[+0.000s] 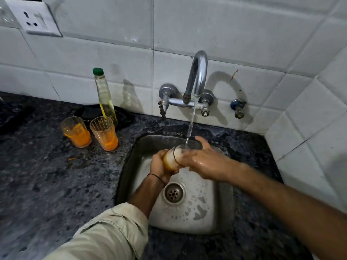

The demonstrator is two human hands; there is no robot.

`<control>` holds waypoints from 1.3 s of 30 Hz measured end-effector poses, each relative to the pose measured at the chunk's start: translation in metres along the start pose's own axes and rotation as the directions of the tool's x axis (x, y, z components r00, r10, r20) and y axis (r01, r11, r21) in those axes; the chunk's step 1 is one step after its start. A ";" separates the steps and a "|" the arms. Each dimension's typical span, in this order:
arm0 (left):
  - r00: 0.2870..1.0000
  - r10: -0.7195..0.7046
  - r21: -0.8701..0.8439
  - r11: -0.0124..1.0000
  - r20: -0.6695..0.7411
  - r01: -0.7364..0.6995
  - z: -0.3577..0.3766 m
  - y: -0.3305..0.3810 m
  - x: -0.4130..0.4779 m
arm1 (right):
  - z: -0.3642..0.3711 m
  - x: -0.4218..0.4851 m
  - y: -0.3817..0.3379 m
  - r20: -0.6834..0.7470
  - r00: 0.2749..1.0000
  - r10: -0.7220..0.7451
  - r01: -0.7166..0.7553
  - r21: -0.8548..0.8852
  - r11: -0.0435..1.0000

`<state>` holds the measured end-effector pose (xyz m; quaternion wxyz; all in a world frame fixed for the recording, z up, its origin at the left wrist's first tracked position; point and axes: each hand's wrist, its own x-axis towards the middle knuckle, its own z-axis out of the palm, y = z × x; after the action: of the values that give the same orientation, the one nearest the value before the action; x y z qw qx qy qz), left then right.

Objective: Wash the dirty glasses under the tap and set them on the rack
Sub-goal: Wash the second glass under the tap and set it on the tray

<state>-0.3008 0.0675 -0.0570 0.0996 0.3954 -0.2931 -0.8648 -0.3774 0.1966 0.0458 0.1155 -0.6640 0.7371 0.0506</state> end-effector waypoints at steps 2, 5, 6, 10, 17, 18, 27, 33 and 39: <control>0.993 -0.072 0.137 0.989 0.090 0.059 -0.005 0.003 0.000 | -0.015 -0.007 0.014 0.114 0.964 -0.239 0.262 -0.280 0.923; 0.974 -0.151 0.204 0.972 0.168 0.115 -0.004 0.006 -0.005 | -0.018 -0.001 0.025 0.109 0.921 -0.373 0.381 -0.446 0.810; 0.975 -0.145 0.189 0.975 0.167 0.113 -0.002 0.007 -0.007 | -0.017 0.003 0.021 0.093 0.925 -0.369 0.368 -0.459 0.808; 0.998 -0.017 0.069 0.998 0.058 0.013 0.004 0.007 -0.001 | -0.002 0.015 -0.010 0.004 0.996 -0.084 0.083 -0.254 0.964; 0.941 0.203 -0.067 0.971 -0.270 -0.229 0.009 -0.008 0.003 | 0.027 0.057 -0.068 -0.022 0.551 0.834 -0.411 0.863 0.293; 0.921 0.259 -0.023 0.961 -0.290 -0.277 0.011 -0.012 0.003 | 0.022 0.065 -0.070 0.131 0.462 0.877 -0.340 0.940 0.038; 0.968 0.217 -0.020 0.975 -0.123 -0.221 0.010 0.002 0.010 | 0.035 0.044 -0.037 -0.002 0.819 0.574 -0.298 0.854 0.427; 0.996 -0.073 0.312 0.948 0.046 0.055 -0.007 0.012 0.006 | 0.009 0.008 0.000 0.162 0.985 -0.062 0.083 -0.131 0.988; 0.990 -0.139 0.295 0.947 0.007 0.131 -0.008 0.019 0.004 | 0.000 0.024 -0.003 0.140 0.988 -0.063 0.100 -0.275 0.956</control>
<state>-0.2985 0.0470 -0.0529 -0.0237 0.4128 -0.3917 -0.8220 -0.3767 0.1729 0.0401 0.0695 -0.6989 0.6851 0.1932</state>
